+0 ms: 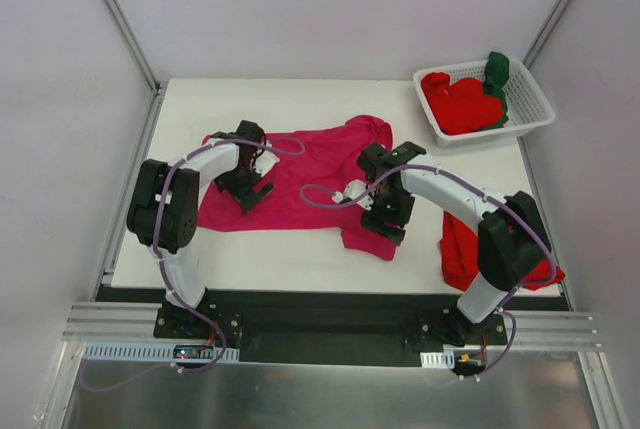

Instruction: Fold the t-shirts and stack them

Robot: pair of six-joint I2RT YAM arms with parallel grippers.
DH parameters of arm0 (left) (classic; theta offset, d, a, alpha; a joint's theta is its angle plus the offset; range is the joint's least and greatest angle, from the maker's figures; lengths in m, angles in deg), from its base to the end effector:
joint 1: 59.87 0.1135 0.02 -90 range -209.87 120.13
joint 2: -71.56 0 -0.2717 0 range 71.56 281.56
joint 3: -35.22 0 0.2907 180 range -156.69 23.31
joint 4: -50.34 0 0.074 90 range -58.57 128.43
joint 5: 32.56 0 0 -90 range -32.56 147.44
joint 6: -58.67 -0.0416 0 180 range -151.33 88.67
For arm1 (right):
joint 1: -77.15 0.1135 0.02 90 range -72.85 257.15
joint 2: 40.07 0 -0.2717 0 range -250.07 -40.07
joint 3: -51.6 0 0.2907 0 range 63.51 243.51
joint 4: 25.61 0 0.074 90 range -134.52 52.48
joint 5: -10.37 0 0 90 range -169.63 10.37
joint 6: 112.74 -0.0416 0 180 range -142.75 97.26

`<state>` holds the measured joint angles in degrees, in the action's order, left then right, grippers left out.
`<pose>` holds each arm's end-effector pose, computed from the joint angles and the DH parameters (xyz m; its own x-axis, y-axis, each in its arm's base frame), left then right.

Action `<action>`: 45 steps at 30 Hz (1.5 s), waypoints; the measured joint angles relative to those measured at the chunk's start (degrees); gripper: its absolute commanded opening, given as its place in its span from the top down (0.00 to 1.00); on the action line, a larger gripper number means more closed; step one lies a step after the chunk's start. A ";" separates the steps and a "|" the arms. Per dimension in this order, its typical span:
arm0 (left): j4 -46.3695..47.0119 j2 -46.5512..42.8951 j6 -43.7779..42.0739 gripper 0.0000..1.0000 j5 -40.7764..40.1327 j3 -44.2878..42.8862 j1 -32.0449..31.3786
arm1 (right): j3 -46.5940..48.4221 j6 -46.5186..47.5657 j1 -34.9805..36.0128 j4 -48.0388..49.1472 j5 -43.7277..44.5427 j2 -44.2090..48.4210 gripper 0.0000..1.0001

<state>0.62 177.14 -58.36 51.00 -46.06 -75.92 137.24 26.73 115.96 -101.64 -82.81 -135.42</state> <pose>0.3758 -0.1033 0.1447 -0.7116 0.6746 -0.1962 0.6382 0.7375 0.2212 0.2638 0.2152 0.2198 -0.0269 -0.9955 -0.0903 -0.9994 0.0289 -0.0205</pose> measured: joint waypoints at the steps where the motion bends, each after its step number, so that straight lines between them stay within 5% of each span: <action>1: 0.00 0.15 0.00 0.01 0.00 -0.24 0.00 | 0.04 0.42 -0.15 -0.35 0.09 -0.13 0.11; 11: 0.96 0.22 -0.22 0.01 -1.60 -1.55 0.81 | 6.71 0.04 -5.01 5.31 5.09 -0.81 0.09; 26: 2.29 -0.98 -2.60 0.01 -16.50 -11.80 1.84 | 17.20 0.94 -6.86 15.91 7.82 -11.56 0.08; 33: 5.05 0.68 -2.19 0.01 -14.12 -18.82 1.84 | 22.12 1.27 -8.20 23.69 11.45 -15.80 0.08; 45: 8.96 17.31 -3.69 0.01 -6.10 -26.75 2.49 | 28.55 6.21 -12.98 38.86 18.99 -27.61 0.08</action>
<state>9.59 194.46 -62.05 44.90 -72.81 -73.43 165.79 32.94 102.97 -62.78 -63.82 -163.02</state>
